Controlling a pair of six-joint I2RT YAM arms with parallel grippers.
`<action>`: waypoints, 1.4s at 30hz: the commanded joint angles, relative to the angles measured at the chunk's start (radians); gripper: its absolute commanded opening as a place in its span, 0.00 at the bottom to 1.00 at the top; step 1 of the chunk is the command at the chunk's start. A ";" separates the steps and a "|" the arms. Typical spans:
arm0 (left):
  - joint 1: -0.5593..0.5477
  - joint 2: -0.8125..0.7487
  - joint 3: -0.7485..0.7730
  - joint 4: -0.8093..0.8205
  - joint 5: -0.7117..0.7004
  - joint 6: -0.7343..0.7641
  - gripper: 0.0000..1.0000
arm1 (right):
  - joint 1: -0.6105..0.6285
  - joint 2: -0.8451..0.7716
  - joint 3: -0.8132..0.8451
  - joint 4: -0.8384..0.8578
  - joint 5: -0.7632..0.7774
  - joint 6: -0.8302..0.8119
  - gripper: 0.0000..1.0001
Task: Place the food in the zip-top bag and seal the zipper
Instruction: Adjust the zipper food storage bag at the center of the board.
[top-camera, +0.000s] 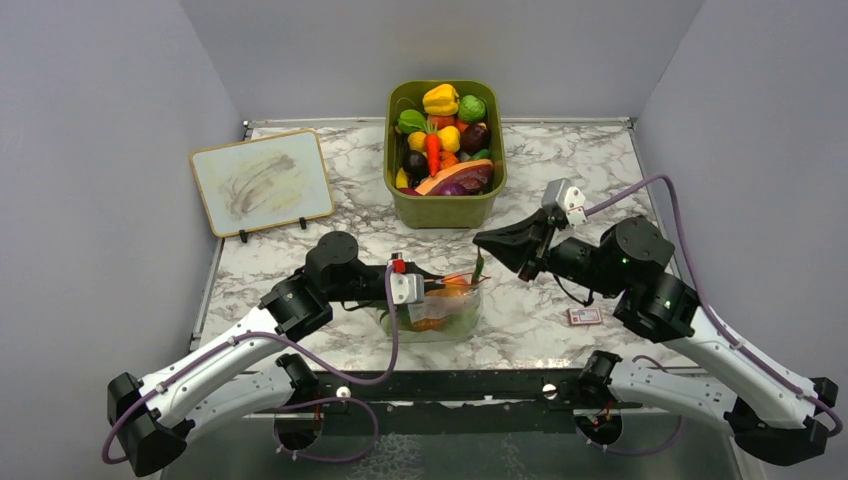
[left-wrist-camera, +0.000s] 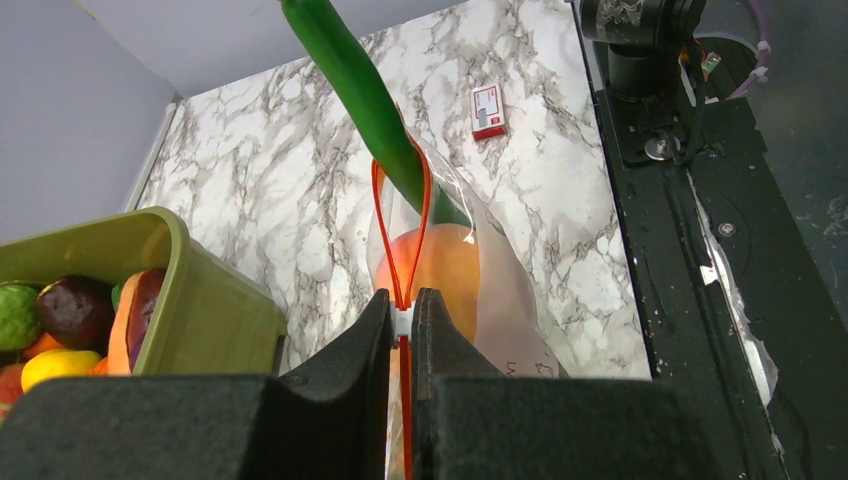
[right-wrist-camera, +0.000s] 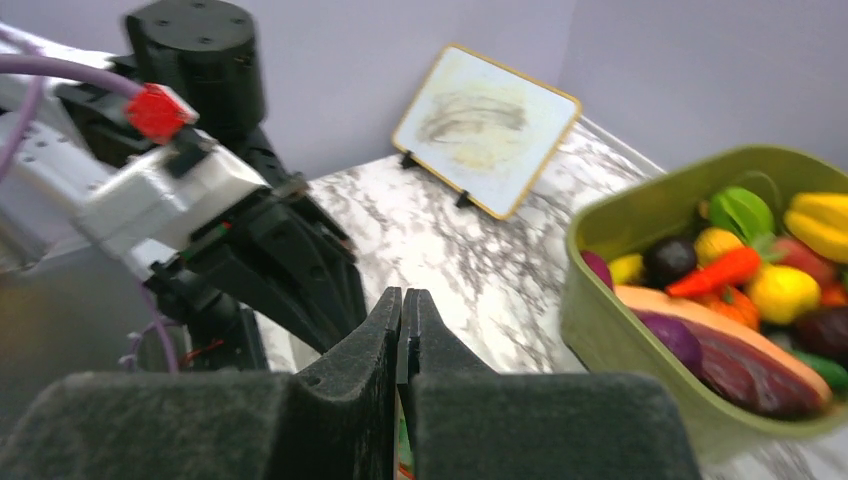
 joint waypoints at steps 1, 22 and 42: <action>-0.004 -0.022 -0.001 0.044 0.036 0.015 0.00 | 0.008 -0.042 -0.054 -0.089 0.293 0.061 0.01; -0.005 -0.047 -0.016 0.029 -0.044 -0.010 0.00 | 0.008 -0.292 -0.171 -0.290 0.426 0.305 0.01; -0.004 -0.071 -0.038 0.082 -0.042 -0.076 0.00 | 0.008 -0.147 -0.171 -0.325 0.107 0.238 0.01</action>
